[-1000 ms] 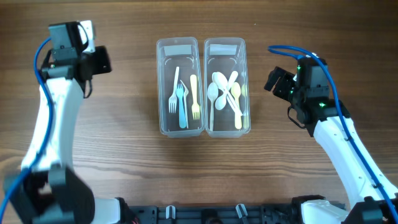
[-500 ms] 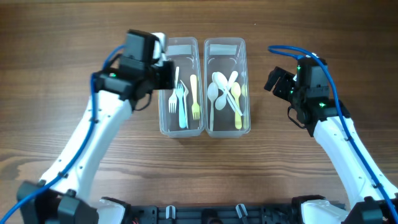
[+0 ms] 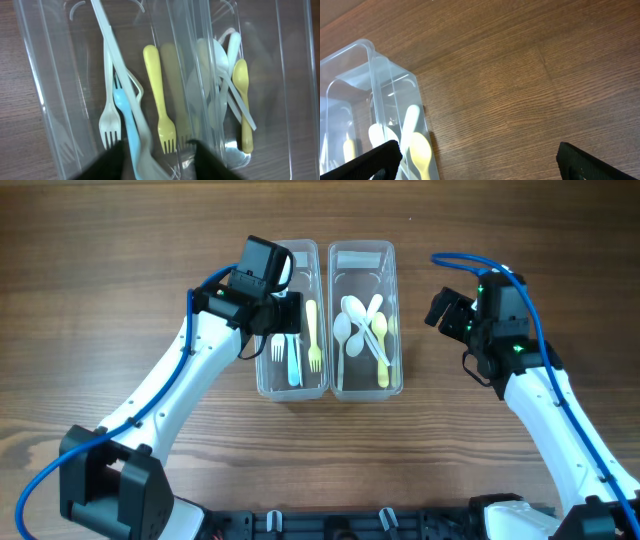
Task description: Pack container
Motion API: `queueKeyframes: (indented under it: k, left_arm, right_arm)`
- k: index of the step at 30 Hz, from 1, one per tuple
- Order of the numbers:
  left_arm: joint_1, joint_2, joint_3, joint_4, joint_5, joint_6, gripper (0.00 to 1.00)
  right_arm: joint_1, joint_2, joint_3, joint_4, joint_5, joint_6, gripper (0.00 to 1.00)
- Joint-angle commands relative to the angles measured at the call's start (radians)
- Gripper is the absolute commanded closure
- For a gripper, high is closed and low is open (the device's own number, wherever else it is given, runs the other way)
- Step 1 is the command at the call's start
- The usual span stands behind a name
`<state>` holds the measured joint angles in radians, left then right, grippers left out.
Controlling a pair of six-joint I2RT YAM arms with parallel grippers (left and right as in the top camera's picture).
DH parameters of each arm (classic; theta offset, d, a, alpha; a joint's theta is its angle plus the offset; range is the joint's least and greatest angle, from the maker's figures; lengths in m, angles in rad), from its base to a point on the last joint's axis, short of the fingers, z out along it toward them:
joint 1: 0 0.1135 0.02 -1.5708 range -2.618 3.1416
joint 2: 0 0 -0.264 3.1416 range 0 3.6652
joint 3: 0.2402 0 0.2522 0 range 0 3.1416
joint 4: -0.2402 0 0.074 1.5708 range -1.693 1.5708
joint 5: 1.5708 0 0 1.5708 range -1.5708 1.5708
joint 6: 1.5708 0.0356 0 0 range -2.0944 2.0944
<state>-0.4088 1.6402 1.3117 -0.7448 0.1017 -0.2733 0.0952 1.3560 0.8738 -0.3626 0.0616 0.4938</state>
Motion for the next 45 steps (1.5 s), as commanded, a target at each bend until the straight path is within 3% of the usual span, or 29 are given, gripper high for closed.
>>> queueKeyframes:
  k: [1, 3, 10, 23, 45]
  left_arm:
    - [0.001, 0.006, -0.005, 0.024, -0.017, -0.003, 0.19]
    - [0.001, 0.006, -0.005, 0.035, -0.017, -0.003, 0.00]
    - [0.097, -0.063, 0.075, 0.087, -0.026, 0.007, 0.00]
    - [0.446, -0.182, 0.143, 0.074, -0.039, 0.006, 0.00]
    - [0.471, -0.182, 0.143, 0.029, -0.039, 0.007, 0.00]
  right_arm:
    - [0.001, 0.003, 0.000, 0.003, 0.021, 0.006, 0.00]
    - [0.001, 0.003, 0.000, 0.003, 0.021, 0.006, 0.00]
    - [0.001, 0.003, 0.000, 0.003, 0.021, 0.006, 0.00]
    - [0.001, 0.003, 0.000, 0.003, 0.021, 0.005, 0.00]
    - [0.002, -0.011, -0.001, 0.003, 0.021, 0.006, 0.00]
